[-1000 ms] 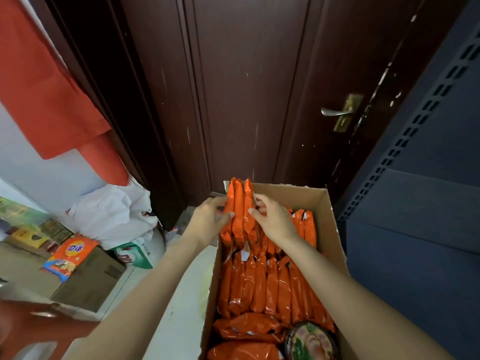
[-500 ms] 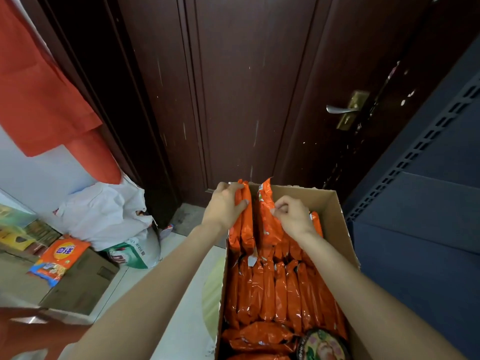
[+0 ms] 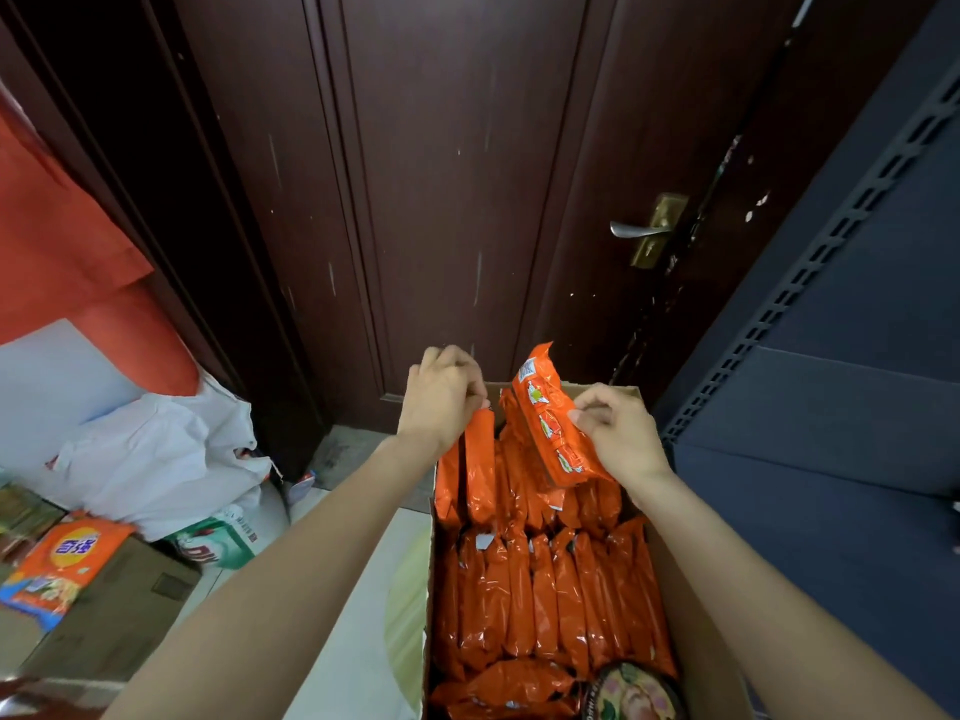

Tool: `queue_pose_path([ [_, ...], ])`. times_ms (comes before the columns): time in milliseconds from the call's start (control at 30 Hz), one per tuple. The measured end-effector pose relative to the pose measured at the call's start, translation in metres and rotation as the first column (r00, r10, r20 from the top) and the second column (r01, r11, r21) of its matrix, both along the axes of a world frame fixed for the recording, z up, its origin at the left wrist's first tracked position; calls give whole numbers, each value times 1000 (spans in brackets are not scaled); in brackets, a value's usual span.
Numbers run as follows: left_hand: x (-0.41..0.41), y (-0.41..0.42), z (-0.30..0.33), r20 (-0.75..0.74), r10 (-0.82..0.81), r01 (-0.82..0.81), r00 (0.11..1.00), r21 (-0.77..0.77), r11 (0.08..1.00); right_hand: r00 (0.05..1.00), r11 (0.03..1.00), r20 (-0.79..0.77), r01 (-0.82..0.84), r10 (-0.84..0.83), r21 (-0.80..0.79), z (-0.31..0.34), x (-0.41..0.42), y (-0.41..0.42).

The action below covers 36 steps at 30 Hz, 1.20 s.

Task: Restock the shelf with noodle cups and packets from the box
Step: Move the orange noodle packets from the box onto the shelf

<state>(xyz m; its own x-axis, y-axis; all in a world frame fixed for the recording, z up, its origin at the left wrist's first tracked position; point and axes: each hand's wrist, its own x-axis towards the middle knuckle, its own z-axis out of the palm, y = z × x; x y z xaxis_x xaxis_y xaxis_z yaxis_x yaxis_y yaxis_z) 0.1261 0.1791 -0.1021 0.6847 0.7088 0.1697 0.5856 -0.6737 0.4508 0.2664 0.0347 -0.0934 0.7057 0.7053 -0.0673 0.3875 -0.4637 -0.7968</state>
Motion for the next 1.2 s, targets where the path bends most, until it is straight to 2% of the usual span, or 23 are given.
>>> queue_pose_path([
  [100, -2, -14, 15, 136, -59, 70, 989, -79, 994, 1000, 997, 8, 27, -27, 77, 10, 5, -12],
  [233, 1, -31, 41, 330, 47, 8, 943, -165, 986, 996, 980, 29, 82, -89, 180, 29, 18, -30],
  [333, 10, -44, 62, 458, 83, -2, 885, -174, 985, 991, 955, 18, 123, -133, 271, 44, 28, -44],
  [433, 23, -61, 81, 563, 52, 43, 824, -154, 987, 986, 928, 19, 149, -165, 340, 58, 39, -65],
  [567, 51, -96, 98, 680, 70, 134, 729, -242, 961, 980, 899, 19, 175, -199, 401, 76, 60, -110],
  [933, 197, -257, 98, 690, -116, 445, 714, -320, 836, 906, 834, 45, 366, -420, 413, 76, 175, -298],
  [1200, 312, -372, 60, 602, -251, 554, 758, -392, 735, 833, 768, -3, 513, -554, 384, 50, 252, -416],
])
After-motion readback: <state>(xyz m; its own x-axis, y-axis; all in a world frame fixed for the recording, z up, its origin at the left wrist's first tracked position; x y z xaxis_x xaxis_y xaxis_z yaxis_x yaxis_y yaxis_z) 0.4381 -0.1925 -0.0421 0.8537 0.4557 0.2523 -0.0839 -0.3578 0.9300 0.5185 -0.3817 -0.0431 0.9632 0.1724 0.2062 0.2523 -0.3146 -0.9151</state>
